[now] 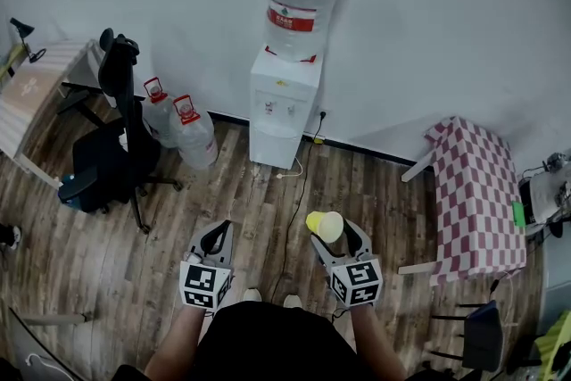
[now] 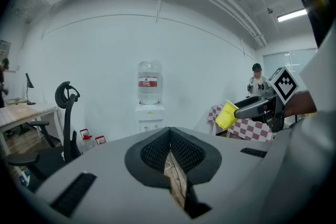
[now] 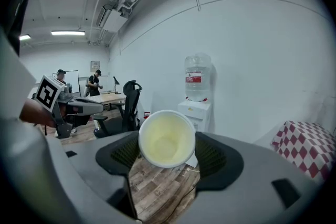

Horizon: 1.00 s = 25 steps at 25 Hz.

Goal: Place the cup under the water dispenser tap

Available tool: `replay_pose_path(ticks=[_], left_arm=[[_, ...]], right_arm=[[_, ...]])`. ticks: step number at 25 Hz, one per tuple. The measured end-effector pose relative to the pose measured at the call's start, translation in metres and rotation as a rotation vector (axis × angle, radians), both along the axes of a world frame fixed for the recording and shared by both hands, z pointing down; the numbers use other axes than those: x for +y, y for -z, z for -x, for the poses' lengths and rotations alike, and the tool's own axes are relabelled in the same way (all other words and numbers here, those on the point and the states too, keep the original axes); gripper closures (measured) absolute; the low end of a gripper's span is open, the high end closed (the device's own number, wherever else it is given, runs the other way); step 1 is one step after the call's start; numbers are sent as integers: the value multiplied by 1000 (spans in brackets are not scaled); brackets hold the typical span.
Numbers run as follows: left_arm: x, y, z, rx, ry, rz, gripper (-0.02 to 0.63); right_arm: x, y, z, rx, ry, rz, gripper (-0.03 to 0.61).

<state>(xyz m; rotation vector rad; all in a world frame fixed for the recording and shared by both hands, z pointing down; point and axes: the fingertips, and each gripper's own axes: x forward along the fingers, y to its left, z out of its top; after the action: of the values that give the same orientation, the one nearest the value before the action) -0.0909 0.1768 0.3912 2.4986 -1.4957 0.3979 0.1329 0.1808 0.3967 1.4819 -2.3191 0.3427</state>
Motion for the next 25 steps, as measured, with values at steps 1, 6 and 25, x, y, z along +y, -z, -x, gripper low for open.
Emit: replay_pose_path(ticks=[1,6,25], left_arm=[[-1,0,2,6,-2,-4,600],[2,-13,21,17,-23,21,600],[-18,-32,39,28,6,60,600]], right_arm=[[-1,0,2,1,-6,4,236],[4,-3,8,-14,-57,22,236],[-25,-14,12,-27,-52,52,236]])
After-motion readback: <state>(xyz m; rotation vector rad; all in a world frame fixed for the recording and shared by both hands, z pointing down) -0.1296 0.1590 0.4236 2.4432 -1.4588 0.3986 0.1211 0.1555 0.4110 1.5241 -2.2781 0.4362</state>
